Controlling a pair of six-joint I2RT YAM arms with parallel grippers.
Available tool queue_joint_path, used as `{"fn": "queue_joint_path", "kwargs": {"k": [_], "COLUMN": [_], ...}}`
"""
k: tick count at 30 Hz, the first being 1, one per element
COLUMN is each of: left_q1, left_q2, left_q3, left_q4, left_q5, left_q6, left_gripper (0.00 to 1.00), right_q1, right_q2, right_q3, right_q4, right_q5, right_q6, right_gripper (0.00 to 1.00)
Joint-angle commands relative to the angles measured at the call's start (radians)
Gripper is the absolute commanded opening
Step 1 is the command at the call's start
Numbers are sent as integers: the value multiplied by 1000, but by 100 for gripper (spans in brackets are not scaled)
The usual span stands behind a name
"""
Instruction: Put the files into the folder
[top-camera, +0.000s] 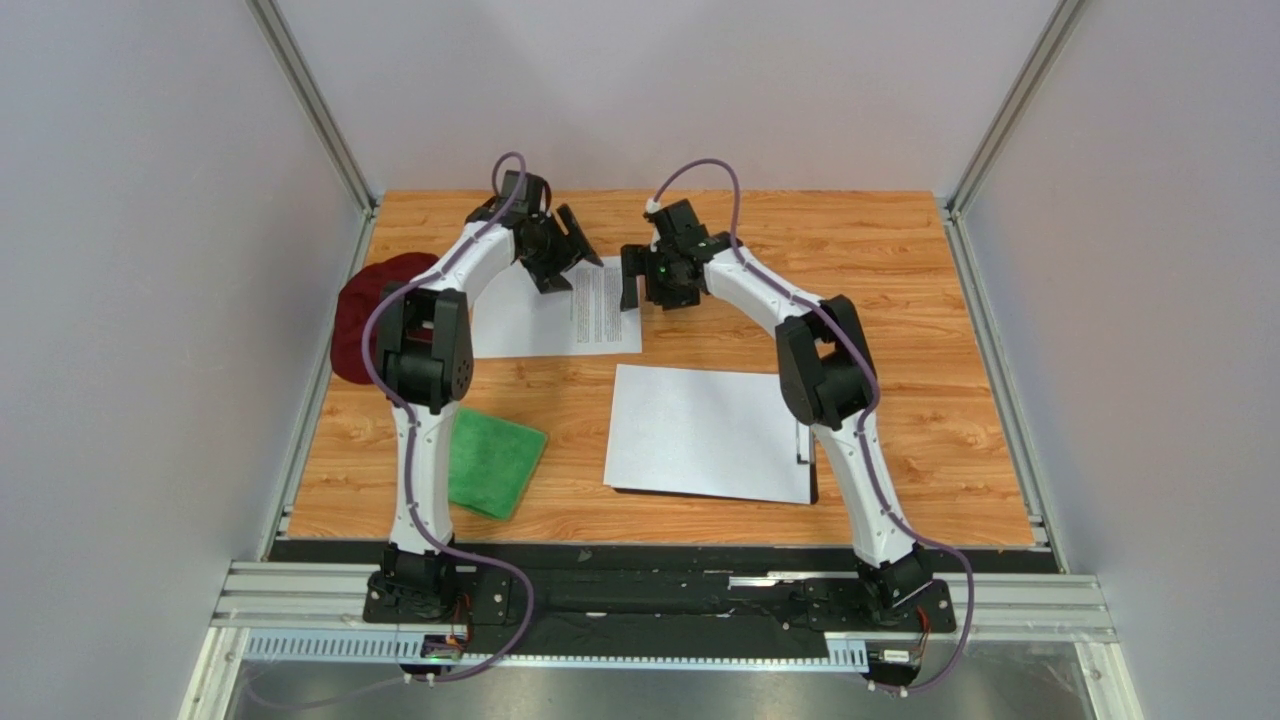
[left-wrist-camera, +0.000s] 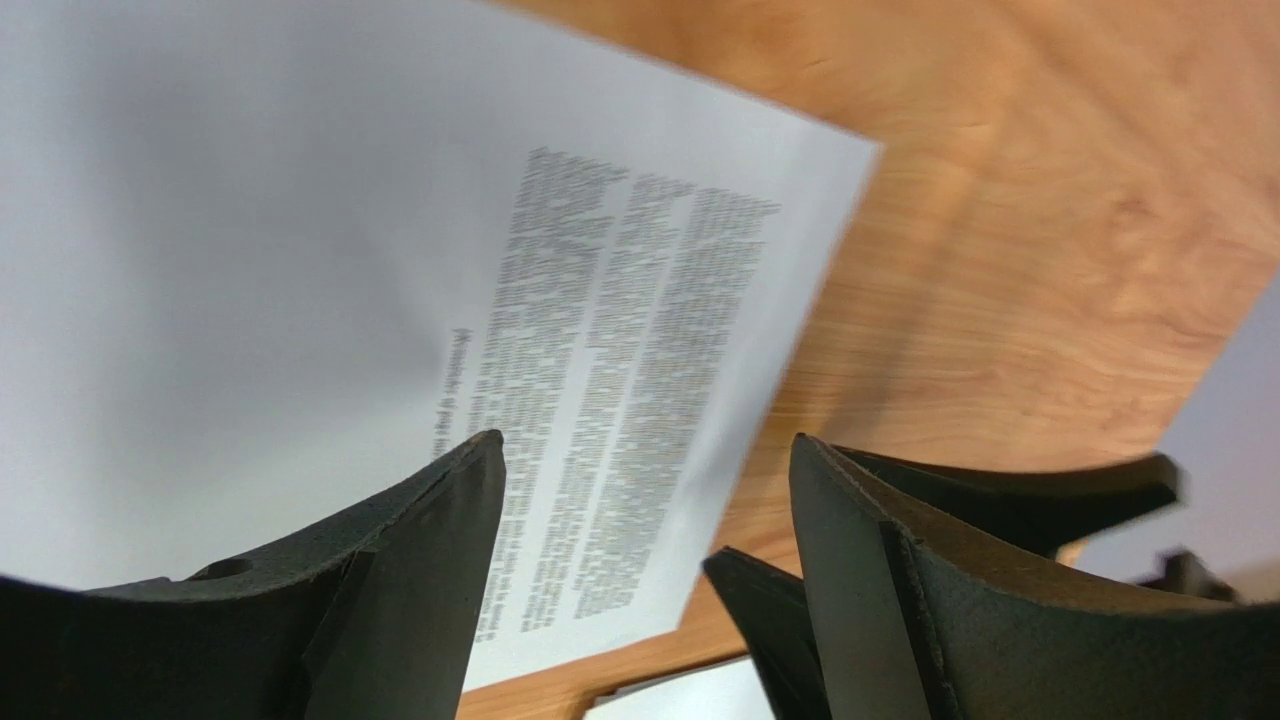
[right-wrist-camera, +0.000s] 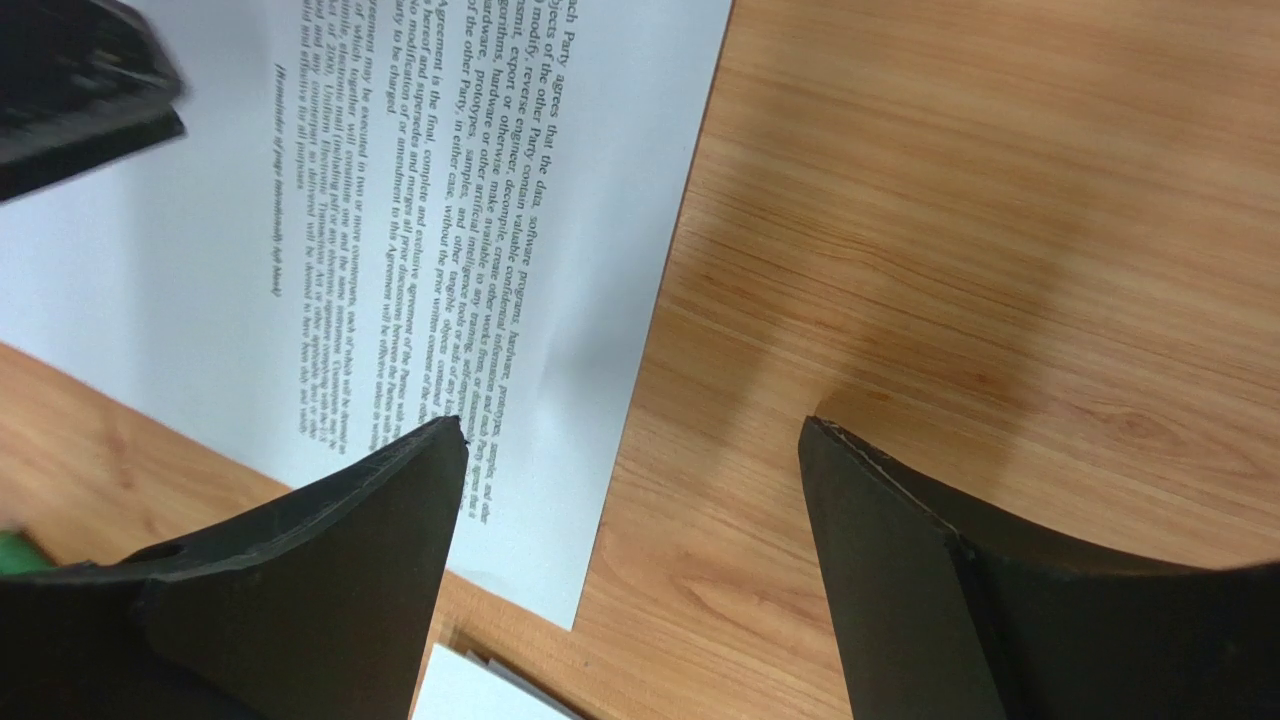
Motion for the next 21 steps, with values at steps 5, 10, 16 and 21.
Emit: {"fn": "queue_joint_path", "kwargs": {"k": [5, 10, 16, 21], "left_q1": [5, 5, 3, 3], "left_q2": [12, -54, -88, -92], "left_q3": [-122, -247, -323, -351], "left_q4": [-98, -23, 43, 78], "left_q5": [23, 87, 139, 161], "left_q6": [-73, -106, -131, -139], "left_gripper": [78, 76, 73, 73], "right_q1": [70, 96, 108, 106], "right_q2": [104, 96, 95, 81], "right_q3": [208, 174, 146, 90], "right_q4": [-219, -224, -208, -130], "right_q5": [203, 208, 188, 77], "right_q6": [-87, -85, -59, 7], "right_gripper": [86, 86, 86, 87]}}
